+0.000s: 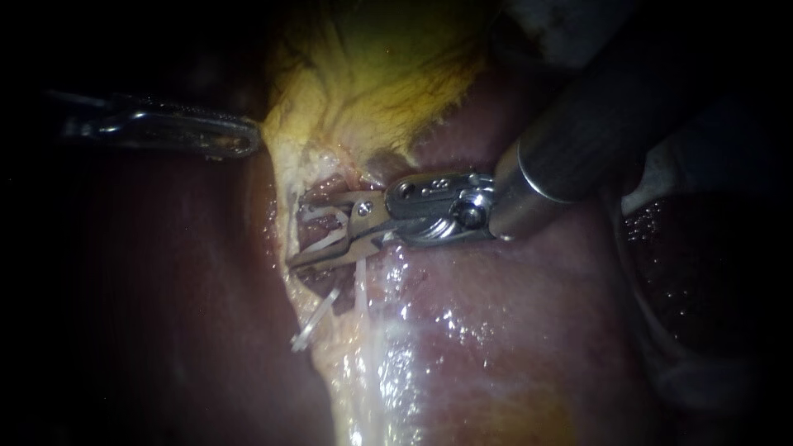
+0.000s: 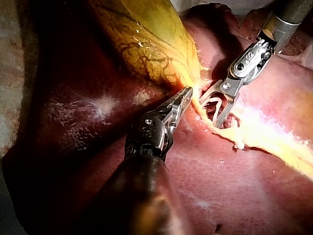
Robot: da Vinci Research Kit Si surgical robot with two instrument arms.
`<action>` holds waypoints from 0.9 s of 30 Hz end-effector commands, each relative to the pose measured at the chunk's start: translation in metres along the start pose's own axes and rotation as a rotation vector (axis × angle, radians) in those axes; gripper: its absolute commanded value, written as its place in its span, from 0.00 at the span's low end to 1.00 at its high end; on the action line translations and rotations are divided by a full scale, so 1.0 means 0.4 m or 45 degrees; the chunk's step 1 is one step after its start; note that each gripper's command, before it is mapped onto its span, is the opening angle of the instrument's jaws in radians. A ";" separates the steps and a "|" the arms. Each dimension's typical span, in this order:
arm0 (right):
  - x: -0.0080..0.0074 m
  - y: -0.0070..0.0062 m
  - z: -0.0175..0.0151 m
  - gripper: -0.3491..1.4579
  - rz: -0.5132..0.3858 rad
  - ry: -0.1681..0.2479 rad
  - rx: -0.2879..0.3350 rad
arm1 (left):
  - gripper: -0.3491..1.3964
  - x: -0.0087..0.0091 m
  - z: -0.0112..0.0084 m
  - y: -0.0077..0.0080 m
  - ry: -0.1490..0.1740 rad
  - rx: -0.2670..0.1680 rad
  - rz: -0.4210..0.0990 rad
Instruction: Clipping second clip left tube
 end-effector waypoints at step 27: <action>0.0037 0.0014 -0.0217 0.50 0.036 0.000 0.150 | 0.00 0.0004 0.0001 0.0005 0.000 0.000 0.001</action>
